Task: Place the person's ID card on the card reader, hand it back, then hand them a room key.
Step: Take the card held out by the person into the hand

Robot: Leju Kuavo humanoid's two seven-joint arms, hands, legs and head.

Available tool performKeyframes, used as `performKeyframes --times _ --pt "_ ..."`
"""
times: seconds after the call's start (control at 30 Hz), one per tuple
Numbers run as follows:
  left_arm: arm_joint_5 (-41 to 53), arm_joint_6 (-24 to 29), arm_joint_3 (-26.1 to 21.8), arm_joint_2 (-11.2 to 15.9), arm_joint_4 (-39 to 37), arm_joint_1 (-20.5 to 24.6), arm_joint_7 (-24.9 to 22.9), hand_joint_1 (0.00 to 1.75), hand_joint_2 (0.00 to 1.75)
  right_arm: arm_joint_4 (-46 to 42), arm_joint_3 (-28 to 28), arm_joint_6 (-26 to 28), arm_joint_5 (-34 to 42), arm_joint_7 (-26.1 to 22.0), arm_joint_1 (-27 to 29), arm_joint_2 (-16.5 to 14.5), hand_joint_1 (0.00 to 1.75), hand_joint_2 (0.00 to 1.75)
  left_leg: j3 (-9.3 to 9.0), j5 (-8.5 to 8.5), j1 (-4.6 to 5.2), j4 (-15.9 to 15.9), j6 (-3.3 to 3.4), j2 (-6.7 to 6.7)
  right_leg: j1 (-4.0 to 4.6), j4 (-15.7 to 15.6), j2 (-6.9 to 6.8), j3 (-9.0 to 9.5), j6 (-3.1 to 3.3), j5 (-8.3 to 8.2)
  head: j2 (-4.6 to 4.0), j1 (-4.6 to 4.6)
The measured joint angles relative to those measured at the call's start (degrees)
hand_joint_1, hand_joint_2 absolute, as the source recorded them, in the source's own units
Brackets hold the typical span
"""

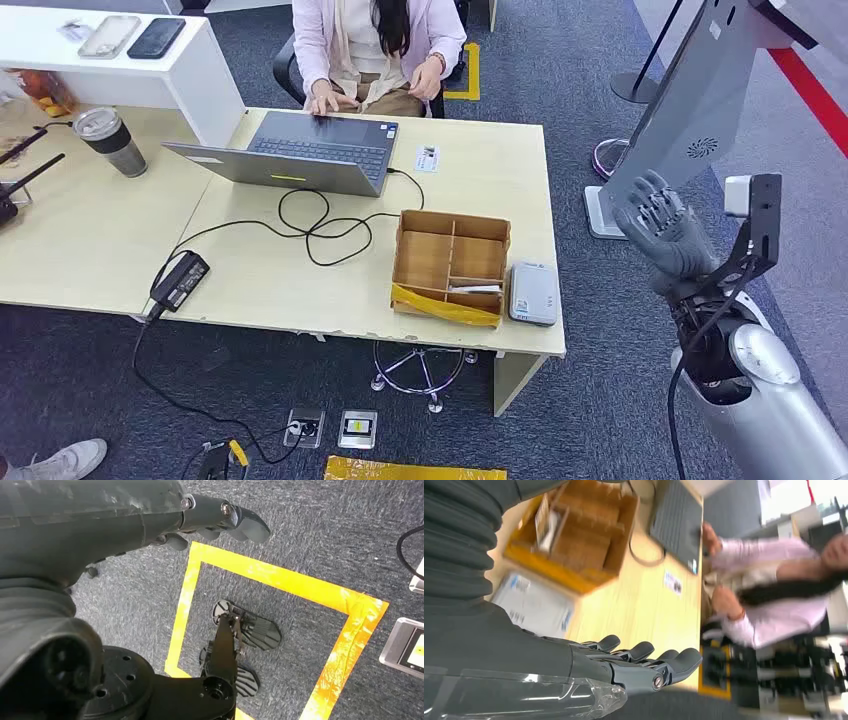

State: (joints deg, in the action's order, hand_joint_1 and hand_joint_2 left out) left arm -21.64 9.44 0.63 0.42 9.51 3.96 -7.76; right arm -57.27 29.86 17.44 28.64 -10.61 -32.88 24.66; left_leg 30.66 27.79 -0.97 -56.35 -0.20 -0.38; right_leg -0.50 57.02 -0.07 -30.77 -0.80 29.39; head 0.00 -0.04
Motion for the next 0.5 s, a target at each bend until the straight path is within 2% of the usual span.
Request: performKeyframes --times 0.3,0.5 --pt "-0.77 0.13 1.35 0.43 0.00 0.03 -0.64 0.00 0.00 2.66 8.39 -1.88 4.87 -1.85 -7.07 -5.14 0.00 1.75 -0.01 -0.07 -0.01 0.00 -0.02 -0.01 0.01 0.05 0.03 -0.03 0.00 -0.01 0.00 0.01" --pt "-1.19 0.09 2.57 0.90 0.00 0.01 -0.72 0.00 0.00 6.68 12.74 -5.67 9.39 -2.21 -11.47 -9.13 0.00 1.75 -0.02 -0.08 -0.01 0.00 -0.04 -0.01 0.01 0.07 0.02 -0.03 0.00 -0.01 0.00 0.01"
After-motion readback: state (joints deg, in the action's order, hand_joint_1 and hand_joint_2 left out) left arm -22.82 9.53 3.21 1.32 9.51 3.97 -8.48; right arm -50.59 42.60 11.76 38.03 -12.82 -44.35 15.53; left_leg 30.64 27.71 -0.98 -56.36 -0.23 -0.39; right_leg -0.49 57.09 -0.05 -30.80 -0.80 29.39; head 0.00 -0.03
